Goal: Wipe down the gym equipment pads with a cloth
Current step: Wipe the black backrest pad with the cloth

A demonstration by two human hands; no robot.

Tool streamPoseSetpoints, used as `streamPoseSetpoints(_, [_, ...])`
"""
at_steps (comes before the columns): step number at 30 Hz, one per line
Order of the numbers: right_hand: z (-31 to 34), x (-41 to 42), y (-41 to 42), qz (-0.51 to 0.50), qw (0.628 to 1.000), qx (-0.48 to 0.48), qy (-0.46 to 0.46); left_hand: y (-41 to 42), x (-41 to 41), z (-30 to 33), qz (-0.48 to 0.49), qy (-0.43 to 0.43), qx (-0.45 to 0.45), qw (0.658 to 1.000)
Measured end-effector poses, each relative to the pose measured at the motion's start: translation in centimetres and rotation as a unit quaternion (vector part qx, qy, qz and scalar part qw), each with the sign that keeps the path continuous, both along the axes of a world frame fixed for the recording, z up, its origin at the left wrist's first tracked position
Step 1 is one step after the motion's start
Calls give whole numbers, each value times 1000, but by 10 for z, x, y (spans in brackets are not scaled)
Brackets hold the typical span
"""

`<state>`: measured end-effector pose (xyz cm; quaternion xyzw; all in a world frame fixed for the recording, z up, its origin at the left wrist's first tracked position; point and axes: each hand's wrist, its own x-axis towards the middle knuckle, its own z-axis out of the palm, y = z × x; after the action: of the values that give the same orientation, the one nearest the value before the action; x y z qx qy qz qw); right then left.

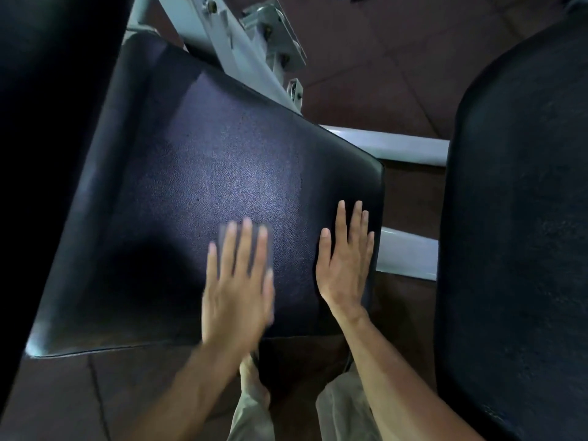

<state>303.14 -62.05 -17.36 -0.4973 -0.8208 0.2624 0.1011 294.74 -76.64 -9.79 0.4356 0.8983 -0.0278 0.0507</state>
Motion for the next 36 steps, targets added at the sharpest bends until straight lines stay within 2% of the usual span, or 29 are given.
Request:
streamPoseSetpoints(2, [0,-1,-1,-2,1000,-1,-1,-23,33,-7,-9,-8,-22,1000])
streamPoseSetpoints(5, [0,-1,-1,-5,1000,-4,6,-2,30,-13,1,-13,-29,1000])
streamPoseSetpoints(12, [4,1,0,4,1000,-21,0,142,-76,-13,-48,10,-1,999])
streamPoseSetpoints(16, [0,1,1,-1,1000,-8,5,187,-119,-9,-61,10,-32,998])
streamPoseSetpoints(21, [0,1,1,5,1000,-4,4,148,-100,-8,-92,5,-19,996])
streamPoseSetpoints(28, [1,1,0,-4,1000,-6,18,17,9,-13,-111,-12,-27,993])
streamPoseSetpoints(36, [-1,3,1,3,1000,-8,15,15,-2,-10,-124,4,-53,991])
